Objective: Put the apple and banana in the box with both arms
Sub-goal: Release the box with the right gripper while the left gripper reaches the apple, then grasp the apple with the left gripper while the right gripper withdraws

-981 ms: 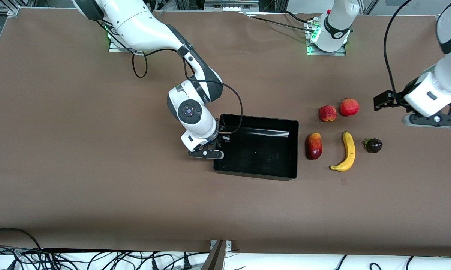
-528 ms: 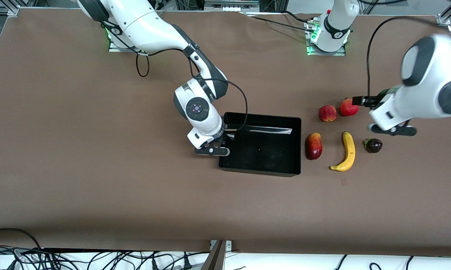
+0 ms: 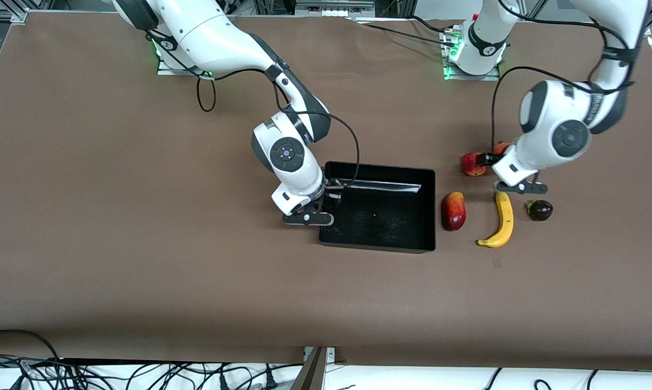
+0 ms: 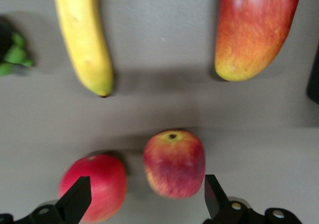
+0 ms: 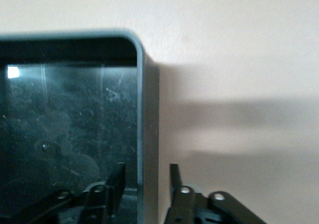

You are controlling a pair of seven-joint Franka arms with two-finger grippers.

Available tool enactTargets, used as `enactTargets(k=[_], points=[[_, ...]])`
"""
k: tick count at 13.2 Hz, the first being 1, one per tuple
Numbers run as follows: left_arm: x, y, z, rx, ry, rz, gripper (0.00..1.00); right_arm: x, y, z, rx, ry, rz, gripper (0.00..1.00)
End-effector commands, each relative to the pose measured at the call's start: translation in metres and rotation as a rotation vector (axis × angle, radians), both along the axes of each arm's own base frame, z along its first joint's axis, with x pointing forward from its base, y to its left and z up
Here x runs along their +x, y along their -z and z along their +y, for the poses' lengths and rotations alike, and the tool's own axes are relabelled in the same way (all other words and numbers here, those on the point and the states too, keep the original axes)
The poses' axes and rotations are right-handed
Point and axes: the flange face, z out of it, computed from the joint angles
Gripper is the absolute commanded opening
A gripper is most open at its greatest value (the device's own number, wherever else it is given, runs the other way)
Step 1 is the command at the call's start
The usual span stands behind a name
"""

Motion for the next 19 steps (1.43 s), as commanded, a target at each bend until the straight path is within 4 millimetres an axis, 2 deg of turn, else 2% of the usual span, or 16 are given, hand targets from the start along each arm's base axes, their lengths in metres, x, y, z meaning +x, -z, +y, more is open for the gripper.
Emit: enactTargets(k=[1, 2, 3, 4, 6, 7, 8, 10, 11, 13, 14, 15, 17, 19], points=[[-0.029, 0.020, -0.013, -0.002, -0.020, -0.065, 1.00, 0.023, -0.059, -0.040, -0.033, 0.013, -0.006, 1.00], [-0.031, 0.028, -0.013, -0.004, -0.018, -0.077, 1.00, 0.035, -0.096, -0.066, -0.057, 0.021, -0.025, 1.00], [-0.032, 0.039, -0.015, -0.006, -0.015, -0.069, 1.00, 0.047, -0.123, -0.096, -0.080, 0.010, -0.040, 1.00], [-0.033, 0.047, -0.014, 0.000, -0.006, -0.065, 1.00, 0.053, -0.154, -0.118, -0.084, -0.001, -0.061, 1.00], [-0.032, 0.052, -0.010, 0.025, 0.047, -0.074, 1.00, 0.057, -0.201, -0.179, -0.108, -0.017, -0.006, 1.00], [-0.032, 0.052, -0.011, 0.026, 0.047, -0.073, 0.82, 0.059, -0.222, -0.210, -0.109, -0.041, 0.011, 1.00], [-0.032, 0.052, -0.014, 0.027, 0.051, -0.069, 0.52, 0.056, -0.237, -0.234, -0.109, -0.059, 0.032, 1.00], [-0.032, 0.051, -0.015, 0.027, 0.057, -0.067, 0.28, 0.043, -0.265, -0.279, -0.102, -0.094, 0.064, 1.00], [-0.031, 0.048, -0.016, 0.029, 0.056, -0.063, 0.26, 0.033, -0.280, -0.304, -0.097, -0.092, 0.067, 1.00], [-0.006, 0.011, -0.016, 0.047, 0.050, -0.041, 0.26, 0.005, -0.298, -0.348, -0.079, -0.099, 0.079, 1.00], [0.018, -0.019, -0.021, 0.058, 0.044, -0.012, 0.26, -0.011, -0.303, -0.368, -0.072, -0.093, 0.081, 1.00], [0.038, -0.047, -0.032, 0.068, 0.046, 0.027, 0.26, -0.025, -0.309, -0.379, -0.062, -0.096, 0.081, 1.00], [0.077, -0.097, -0.073, 0.038, 0.024, 0.047, 0.26, -0.039, -0.318, -0.391, -0.109, -0.106, 0.068, 1.00], [0.114, -0.133, -0.125, 0.000, -0.064, 0.005, 0.26, -0.043, -0.321, -0.393, -0.120, -0.112, 0.068, 1.00]])
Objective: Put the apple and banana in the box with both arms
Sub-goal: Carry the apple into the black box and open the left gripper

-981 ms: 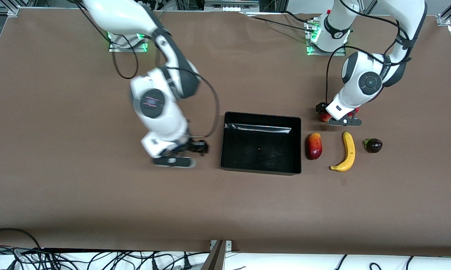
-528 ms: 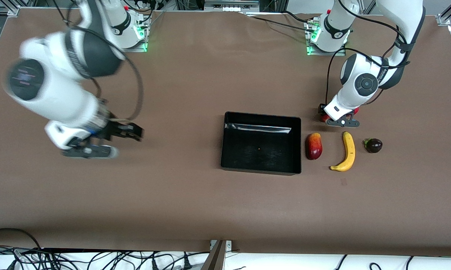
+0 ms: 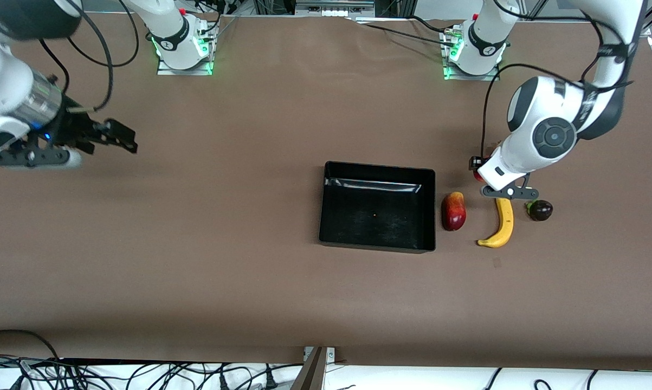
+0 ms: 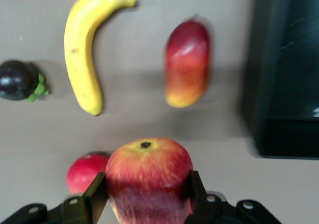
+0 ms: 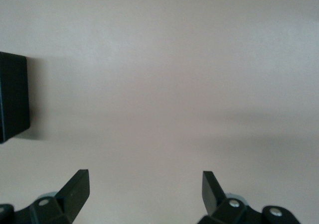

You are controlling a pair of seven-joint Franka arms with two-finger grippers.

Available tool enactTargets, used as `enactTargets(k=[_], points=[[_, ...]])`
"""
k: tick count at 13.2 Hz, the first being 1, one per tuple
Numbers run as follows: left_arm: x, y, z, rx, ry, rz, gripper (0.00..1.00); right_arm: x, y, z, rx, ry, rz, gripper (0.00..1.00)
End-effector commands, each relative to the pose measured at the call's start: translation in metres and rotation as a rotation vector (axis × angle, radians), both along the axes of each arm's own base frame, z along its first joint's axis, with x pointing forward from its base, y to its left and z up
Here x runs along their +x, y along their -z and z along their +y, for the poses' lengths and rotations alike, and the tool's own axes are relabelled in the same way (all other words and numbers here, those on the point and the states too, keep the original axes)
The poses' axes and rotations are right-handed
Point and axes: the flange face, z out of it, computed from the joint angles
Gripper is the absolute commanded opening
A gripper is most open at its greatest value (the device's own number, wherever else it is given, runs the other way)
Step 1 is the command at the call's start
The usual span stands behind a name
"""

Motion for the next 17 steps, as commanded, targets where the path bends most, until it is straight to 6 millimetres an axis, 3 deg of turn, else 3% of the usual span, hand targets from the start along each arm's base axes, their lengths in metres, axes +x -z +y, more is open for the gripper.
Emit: enactTargets(k=[1, 2, 4, 5, 10, 11, 13, 14, 16, 17], points=[[0.054, -0.017, -0.072, -0.034, -0.093, -0.024, 0.26, -0.010, 0.002, -0.008, -0.011, -0.032, -0.004, 1.00], [0.065, -0.006, -0.098, -0.036, -0.120, -0.031, 0.26, -0.009, 0.002, -0.015, -0.012, -0.055, -0.007, 1.00], [0.071, 0.039, -0.147, -0.018, -0.113, -0.010, 0.27, -0.007, 0.000, -0.023, -0.015, -0.056, -0.012, 1.00], [0.072, 0.061, -0.158, -0.016, -0.114, -0.014, 0.28, -0.006, 0.000, -0.029, -0.029, -0.048, -0.015, 1.00], [0.050, 0.105, -0.158, 0.027, -0.114, 0.074, 0.31, 0.000, -0.008, -0.030, -0.048, -0.044, -0.038, 1.00], [0.046, 0.112, -0.159, 0.034, -0.111, 0.091, 0.35, 0.001, -0.007, -0.030, -0.048, -0.042, -0.039, 1.00], [0.043, 0.113, -0.161, 0.030, -0.114, 0.104, 0.47, 0.003, -0.005, -0.032, -0.074, -0.048, -0.040, 1.00], [0.041, 0.111, -0.161, 0.035, -0.113, 0.119, 0.50, 0.004, -0.016, -0.031, -0.065, -0.044, -0.061, 1.00], [0.035, 0.107, -0.158, 0.055, -0.104, 0.163, 0.45, 0.009, -0.011, -0.032, -0.073, -0.043, -0.063, 1.00], [0.034, 0.107, -0.156, 0.063, -0.106, 0.176, 0.61, 0.016, -0.001, -0.034, -0.069, -0.040, -0.048, 1.00]])
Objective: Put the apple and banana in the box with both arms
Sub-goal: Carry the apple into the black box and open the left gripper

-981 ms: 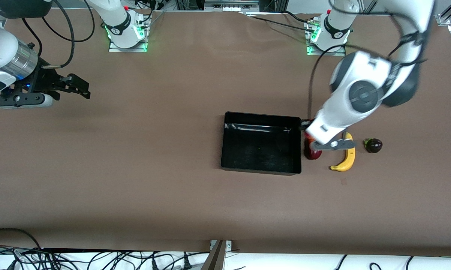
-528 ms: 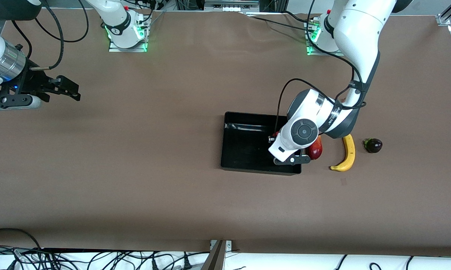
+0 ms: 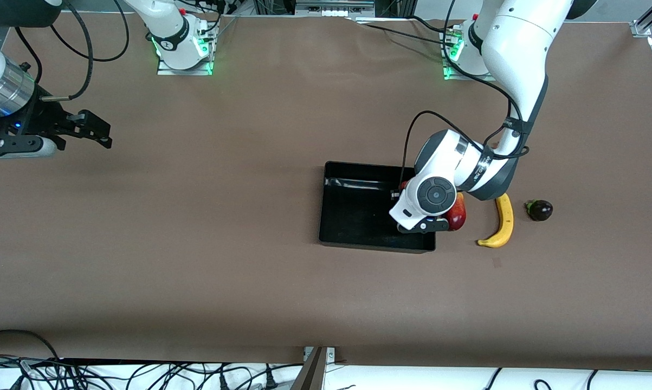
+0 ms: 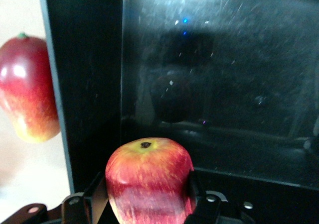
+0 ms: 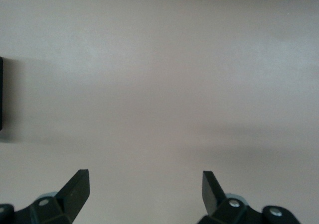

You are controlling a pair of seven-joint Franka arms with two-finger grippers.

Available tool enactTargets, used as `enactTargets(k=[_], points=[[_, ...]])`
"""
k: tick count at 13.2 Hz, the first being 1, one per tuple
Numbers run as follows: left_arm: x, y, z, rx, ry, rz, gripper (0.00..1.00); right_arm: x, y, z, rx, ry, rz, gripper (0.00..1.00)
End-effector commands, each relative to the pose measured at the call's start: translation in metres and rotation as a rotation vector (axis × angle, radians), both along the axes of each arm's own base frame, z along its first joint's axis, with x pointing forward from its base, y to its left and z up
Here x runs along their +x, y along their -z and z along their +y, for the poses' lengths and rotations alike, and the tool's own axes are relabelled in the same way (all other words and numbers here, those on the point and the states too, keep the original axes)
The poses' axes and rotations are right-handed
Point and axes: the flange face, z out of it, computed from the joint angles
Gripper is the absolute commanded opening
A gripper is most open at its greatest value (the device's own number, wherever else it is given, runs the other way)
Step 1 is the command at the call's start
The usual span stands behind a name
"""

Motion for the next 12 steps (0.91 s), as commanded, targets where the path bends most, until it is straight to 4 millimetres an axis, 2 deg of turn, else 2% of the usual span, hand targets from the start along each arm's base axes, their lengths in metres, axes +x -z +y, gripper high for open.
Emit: enactTargets(k=[1, 2, 4, 5, 6, 8, 9, 10, 12], points=[[-0.001, -0.013, 0.004, 0.001, -0.010, 0.024, 1.00, 0.014, 0.006, -0.004, -0.011, -0.003, -0.005, 1.00], [0.003, -0.018, 0.007, -0.005, -0.017, 0.015, 1.00, 0.014, 0.005, -0.003, -0.006, 0.002, -0.008, 1.00], [0.019, -0.043, 0.002, -0.040, -0.031, -0.035, 1.00, 0.013, 0.003, 0.000, -0.004, -0.006, -0.013, 1.00], [0.024, -0.050, 0.005, -0.045, -0.038, -0.052, 1.00, 0.014, -0.004, 0.006, -0.005, -0.023, -0.031, 1.00], [0.031, -0.057, 0.014, -0.047, -0.051, -0.068, 1.00, 0.014, -0.005, 0.012, -0.010, -0.037, -0.037, 1.00], [0.047, -0.077, 0.031, -0.037, -0.050, -0.122, 1.00, 0.014, -0.006, 0.013, -0.011, -0.033, -0.040, 1.00], [0.060, -0.085, 0.054, -0.026, -0.025, -0.154, 1.00, 0.015, -0.004, 0.012, -0.011, -0.031, -0.037, 1.00], [0.072, -0.085, 0.083, -0.005, 0.033, -0.169, 1.00, 0.015, -0.005, 0.012, -0.012, -0.031, -0.041, 1.00], [0.095, -0.071, 0.163, -0.031, 0.115, -0.181, 1.00, 0.016, -0.006, 0.011, -0.011, -0.033, -0.051, 1.00]])
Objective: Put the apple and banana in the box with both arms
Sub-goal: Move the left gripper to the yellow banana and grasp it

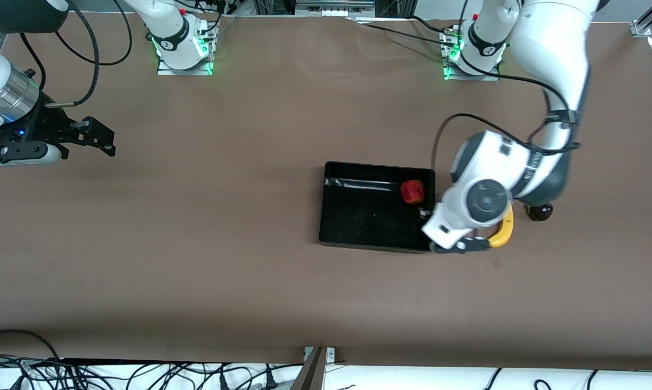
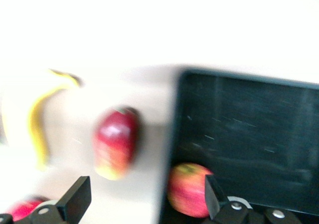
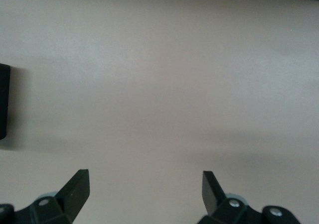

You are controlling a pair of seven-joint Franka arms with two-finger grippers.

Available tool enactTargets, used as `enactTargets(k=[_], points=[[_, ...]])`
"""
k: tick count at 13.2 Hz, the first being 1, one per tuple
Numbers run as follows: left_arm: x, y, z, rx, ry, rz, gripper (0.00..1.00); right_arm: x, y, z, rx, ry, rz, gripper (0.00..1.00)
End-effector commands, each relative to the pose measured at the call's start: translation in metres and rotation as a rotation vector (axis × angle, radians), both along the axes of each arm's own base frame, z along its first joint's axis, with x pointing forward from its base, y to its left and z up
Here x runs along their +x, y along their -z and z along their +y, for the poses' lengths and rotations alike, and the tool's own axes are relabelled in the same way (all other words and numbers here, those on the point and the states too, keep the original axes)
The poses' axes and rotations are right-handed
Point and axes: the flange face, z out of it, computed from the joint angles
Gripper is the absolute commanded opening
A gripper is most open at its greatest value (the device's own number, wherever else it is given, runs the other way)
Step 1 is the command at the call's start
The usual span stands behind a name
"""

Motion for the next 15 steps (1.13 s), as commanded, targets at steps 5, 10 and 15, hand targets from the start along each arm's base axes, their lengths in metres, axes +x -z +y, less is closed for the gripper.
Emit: enactTargets(k=[5, 10, 15], points=[[-0.004, 0.107, 0.170, -0.048, 0.262, -0.041, 1.00, 0.003, -0.005, 0.000, -0.015, -0.009, -0.017, 1.00], [-0.036, 0.145, 0.175, -0.058, 0.283, -0.053, 0.26, 0.005, -0.007, 0.000, -0.014, -0.009, -0.040, 1.00], [-0.024, 0.112, 0.179, -0.050, 0.322, -0.088, 0.00, 0.006, -0.007, 0.000, -0.012, -0.008, -0.043, 1.00]])
